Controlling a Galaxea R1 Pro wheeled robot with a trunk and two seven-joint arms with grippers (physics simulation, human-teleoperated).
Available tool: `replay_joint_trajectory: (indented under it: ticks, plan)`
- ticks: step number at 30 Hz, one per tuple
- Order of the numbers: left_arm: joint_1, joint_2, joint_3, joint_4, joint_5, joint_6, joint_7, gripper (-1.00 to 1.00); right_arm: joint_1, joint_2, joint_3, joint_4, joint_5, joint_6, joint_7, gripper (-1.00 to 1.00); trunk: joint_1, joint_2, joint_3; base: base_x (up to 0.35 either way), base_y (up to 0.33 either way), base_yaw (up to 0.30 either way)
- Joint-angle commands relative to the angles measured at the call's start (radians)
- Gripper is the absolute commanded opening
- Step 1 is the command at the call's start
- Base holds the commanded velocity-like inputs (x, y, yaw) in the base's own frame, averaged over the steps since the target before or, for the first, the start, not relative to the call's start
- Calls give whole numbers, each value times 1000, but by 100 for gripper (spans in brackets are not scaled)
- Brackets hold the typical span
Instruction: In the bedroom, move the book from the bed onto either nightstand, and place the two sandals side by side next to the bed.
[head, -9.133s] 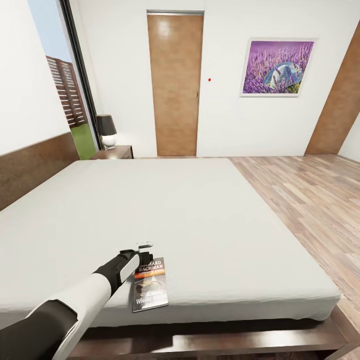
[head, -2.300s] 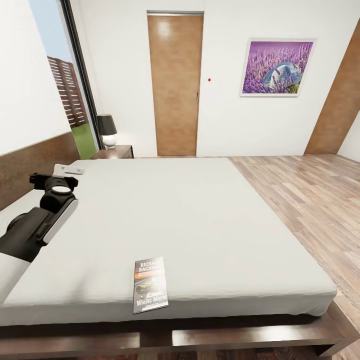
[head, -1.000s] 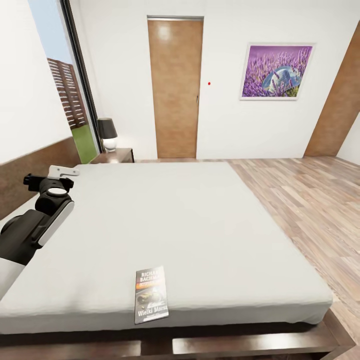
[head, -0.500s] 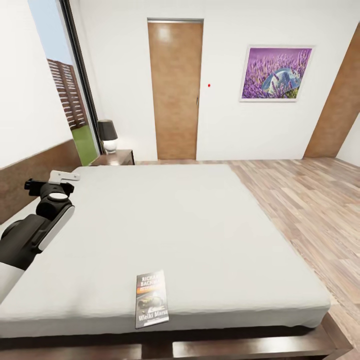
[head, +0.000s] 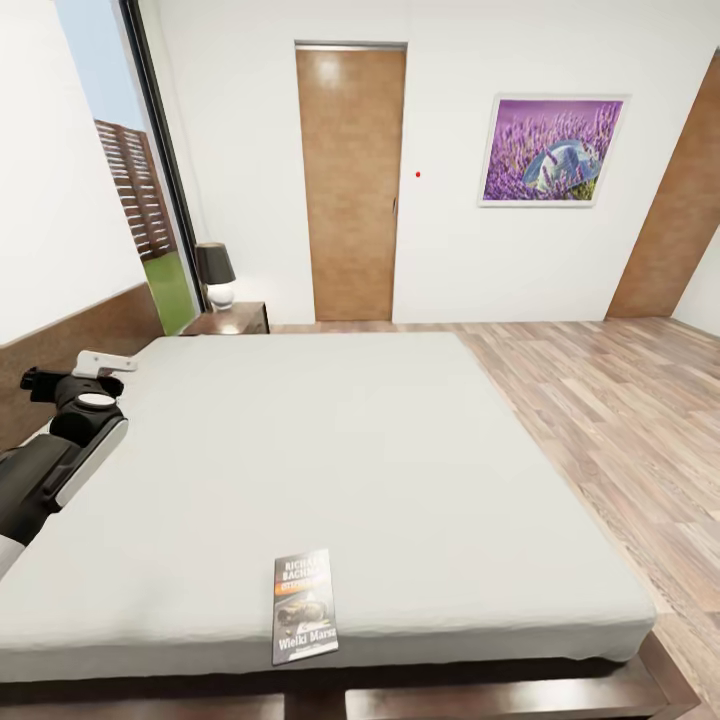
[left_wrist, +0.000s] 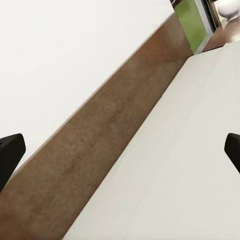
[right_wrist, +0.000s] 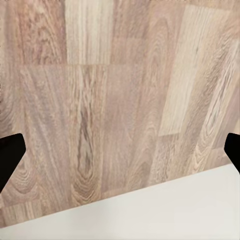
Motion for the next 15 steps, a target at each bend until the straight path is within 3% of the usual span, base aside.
replay_joint_trajectory:
  ticks: [1, 15]
  plan:
    - [-1, 6, -4, 15, 10, -5, 8, 100, 0, 1, -8, -1, 10, -2, -1, 100, -4, 7, 2, 0, 0, 0]
    - [-1, 87, -5, 286, 12, -185, -64, 100, -4, 6, -8, -2, 10, -3, -1, 100, -58, 105, 46, 0, 0, 0]
